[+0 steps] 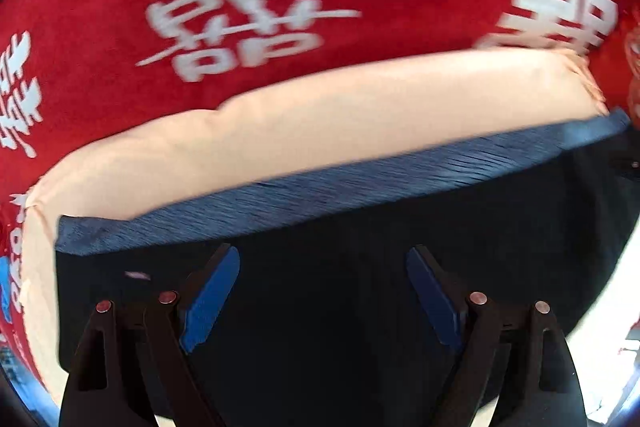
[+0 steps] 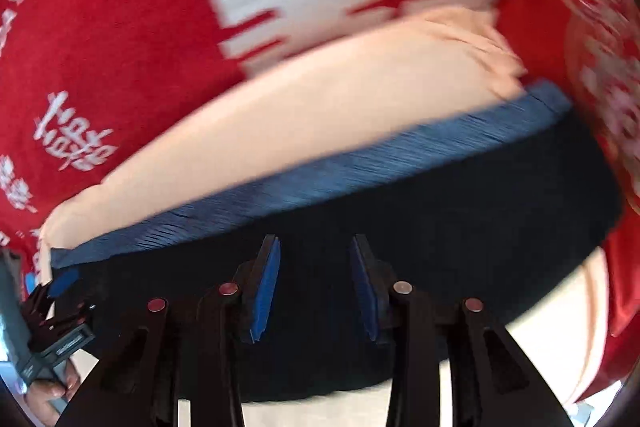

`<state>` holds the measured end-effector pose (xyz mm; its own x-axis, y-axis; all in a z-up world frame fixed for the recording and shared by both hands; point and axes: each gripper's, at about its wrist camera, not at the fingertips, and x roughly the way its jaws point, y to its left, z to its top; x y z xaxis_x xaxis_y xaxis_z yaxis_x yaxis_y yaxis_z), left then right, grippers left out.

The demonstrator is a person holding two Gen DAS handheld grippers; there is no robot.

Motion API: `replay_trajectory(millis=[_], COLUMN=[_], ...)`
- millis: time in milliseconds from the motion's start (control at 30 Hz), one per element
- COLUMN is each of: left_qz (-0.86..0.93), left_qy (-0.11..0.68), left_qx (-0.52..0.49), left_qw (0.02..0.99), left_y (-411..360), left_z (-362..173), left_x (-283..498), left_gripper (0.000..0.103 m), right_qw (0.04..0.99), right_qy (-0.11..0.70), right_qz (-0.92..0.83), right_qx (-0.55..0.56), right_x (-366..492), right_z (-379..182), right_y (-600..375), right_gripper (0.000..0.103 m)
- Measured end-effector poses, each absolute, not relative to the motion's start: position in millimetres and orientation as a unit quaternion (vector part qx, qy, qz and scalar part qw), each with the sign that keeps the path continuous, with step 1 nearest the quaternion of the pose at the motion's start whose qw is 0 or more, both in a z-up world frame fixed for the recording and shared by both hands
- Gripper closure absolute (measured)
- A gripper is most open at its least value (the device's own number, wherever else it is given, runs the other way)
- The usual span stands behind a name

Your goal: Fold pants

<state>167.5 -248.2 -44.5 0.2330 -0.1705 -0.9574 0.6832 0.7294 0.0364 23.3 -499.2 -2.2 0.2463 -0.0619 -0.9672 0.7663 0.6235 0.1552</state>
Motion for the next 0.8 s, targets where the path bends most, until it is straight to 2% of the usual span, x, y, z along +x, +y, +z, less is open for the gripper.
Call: replay_trajectory(millis=[200, 367, 467, 633, 667, 700, 800], left_qz=[-0.316, -0.325, -0.312, -0.308, -0.306, -0.303, -0.298], left_qy=[0.55, 0.549, 0.553, 0.54, 0.538, 0.536, 0.533], left_qx=[0.246, 0.261, 0.294, 0.285, 0.287, 0.29, 0.296], left_qw=[0.733, 0.724, 0.715, 0.73, 0.731, 0.733, 0.734], left_y=[-298, -326, -335, -334, -334, -334, -336], left_z=[-40, -46, -66, -66, -66, -65, -64], left_x=[105, 84, 78, 72, 71, 71, 69], left_gripper=[0.016, 0.016, 0.016, 0.015, 0.013, 0.013, 0.013], right_qw=[0.689, 0.67, 0.655, 0.631, 0.636, 0.64, 0.67], right_qy=[0.528, 0.504, 0.476, 0.449, 0.446, 0.448, 0.449], right_qz=[-0.347, -0.397, -0.441, -0.454, -0.441, -0.429, -0.416], right_qx=[0.356, 0.373, 0.387, 0.441, 0.451, 0.454, 0.421], right_x=[-50, -95, -129, -153, -153, -150, -139], right_z=[-3, 0, 9, -10, -15, -17, -1], right_y=[-535, -552, -572, -599, -606, -611, -620], right_gripper=[0.063, 0.063, 0.063, 0.062, 0.074, 0.095, 0.095])
